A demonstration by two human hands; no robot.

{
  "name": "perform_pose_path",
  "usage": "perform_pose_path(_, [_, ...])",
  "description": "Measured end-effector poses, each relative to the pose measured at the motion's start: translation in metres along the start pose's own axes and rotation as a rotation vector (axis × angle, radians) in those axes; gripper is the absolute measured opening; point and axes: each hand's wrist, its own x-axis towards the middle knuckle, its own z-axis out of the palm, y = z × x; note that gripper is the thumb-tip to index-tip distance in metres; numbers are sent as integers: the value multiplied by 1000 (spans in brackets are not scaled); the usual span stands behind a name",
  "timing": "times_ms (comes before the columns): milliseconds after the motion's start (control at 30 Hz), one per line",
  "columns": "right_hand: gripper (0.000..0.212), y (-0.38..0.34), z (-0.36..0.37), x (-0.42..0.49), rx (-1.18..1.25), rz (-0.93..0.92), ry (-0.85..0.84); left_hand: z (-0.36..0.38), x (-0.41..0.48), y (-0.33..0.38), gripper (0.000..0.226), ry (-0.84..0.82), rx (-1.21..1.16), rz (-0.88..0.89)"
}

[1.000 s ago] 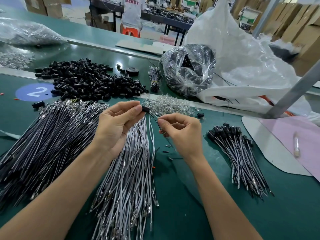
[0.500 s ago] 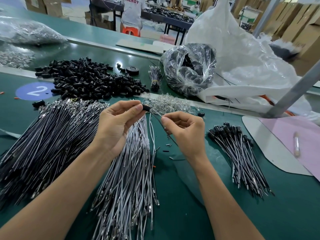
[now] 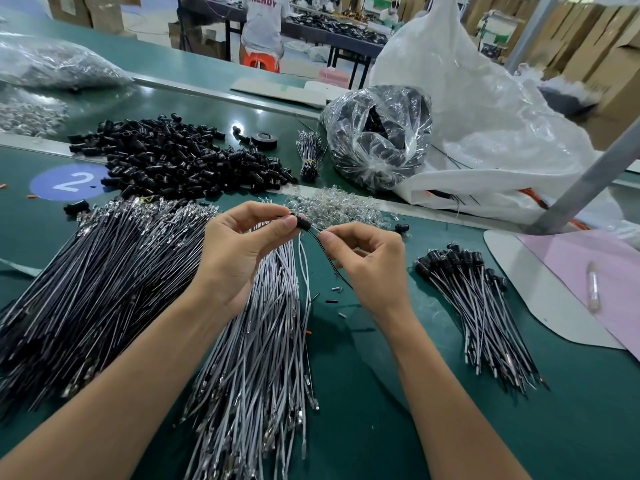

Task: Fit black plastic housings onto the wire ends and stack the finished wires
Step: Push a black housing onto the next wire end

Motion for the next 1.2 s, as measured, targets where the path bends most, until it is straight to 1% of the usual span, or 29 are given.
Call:
perform_pose_path(133, [11,2,1,0,-6,-24,-8,0,-1,-1,12,-5,54,19])
perform_pose_path(233, [10,4,3,-1,-16,-42,-13,1,-2,-2,13,-13,77,20])
perform_pose_path(433, [10,5,5,-1,-31,-27,-20,-1,0,-5,32,-13,115,-18])
perform_pose_path(500, [16,4,5,-1,-31,-6,-5,-3,1,-6,43,-14,123,-46])
perform_pose_path(533, [21,4,5,-1,-46,-2,-3,-4,1,-6,44,-31,128,-59])
perform_pose_path(600, [25,3,5,-2,-82,-18,-10,-4,1,-6,37,-81,145,-79])
perform_pose_path(667, [22,3,5,-2,-109,-41,-19,-3,0,-6,26,-107,171,-88])
perform_pose_path(833, [16,4,9,-2,-169,-106,-19,-1,0,-8,13,-68,127,-123])
perform_pose_path(867, [15,4,9,-3,-200,-137,-15,0,0,-9,11,-41,160,-98])
perform_pose_path(933, [15,5,9,-4,-302,-219,8,0,0,-11,7,18,329,4])
perform_pose_path(1033, [15,6,9,-3,-411,-275,38,-1,0,-13,2,28,536,121])
perform_pose_path(1133, [12,7,10,-3,-451,-277,15,-1,-1,-11,5,54,608,183])
perform_pose_path(1200, [10,11,6,-1,-465,-245,24,-5,1,-6,4,141,567,190])
